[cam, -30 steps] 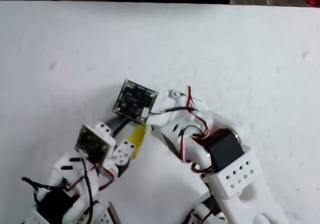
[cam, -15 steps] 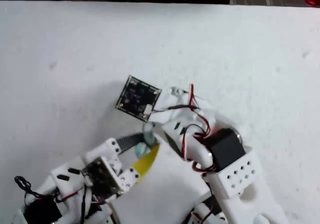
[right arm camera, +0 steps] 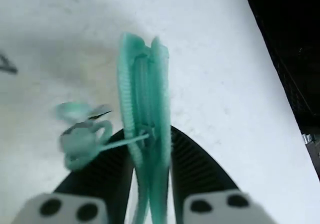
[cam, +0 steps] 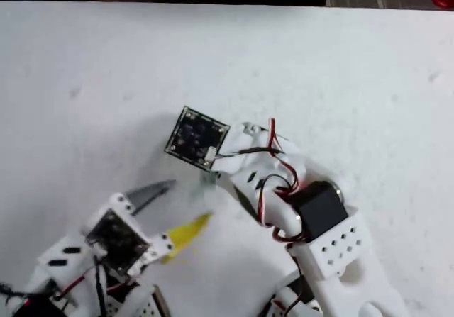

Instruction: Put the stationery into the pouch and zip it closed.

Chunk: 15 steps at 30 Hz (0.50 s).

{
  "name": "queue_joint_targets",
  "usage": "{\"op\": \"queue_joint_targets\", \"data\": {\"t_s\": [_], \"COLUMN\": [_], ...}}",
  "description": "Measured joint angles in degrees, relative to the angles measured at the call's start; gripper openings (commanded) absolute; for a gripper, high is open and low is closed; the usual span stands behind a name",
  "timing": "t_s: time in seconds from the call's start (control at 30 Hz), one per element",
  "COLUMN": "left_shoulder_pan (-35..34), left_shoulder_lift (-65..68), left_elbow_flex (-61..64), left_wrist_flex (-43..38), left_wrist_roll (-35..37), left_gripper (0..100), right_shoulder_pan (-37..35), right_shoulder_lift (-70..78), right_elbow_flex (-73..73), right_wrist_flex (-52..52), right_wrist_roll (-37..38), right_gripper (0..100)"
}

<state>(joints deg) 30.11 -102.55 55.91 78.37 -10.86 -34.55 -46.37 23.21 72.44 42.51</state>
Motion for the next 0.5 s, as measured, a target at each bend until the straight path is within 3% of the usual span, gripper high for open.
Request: {"op": "queue_joint_targets", "data": {"t_s": [0.2,0.33,0.5], "left_shoulder_pan": [-13.1,-14.0,-13.5], "left_shoulder_lift": [0.0,0.0,0.0], "left_elbow_flex": [-2.2,-0.3,3.6], "left_wrist_flex": [0.1,-1.3,-5.9], "left_wrist_roll": [-8.0,-10.1,-10.3], "left_gripper": [28,28,28], "right_shoulder_pan": [0.0,-0.9,-6.9], "right_shoulder_lift": [-1.3,-4.2,-6.1], "right_elbow_flex": [-0.2,-1.7,-6.1], "right_wrist_flex": [3.7,6.3,15.6], "right_wrist_roll": [8.3,10.6,19.5], "right_gripper": [1.5,1.5,1.5]}}
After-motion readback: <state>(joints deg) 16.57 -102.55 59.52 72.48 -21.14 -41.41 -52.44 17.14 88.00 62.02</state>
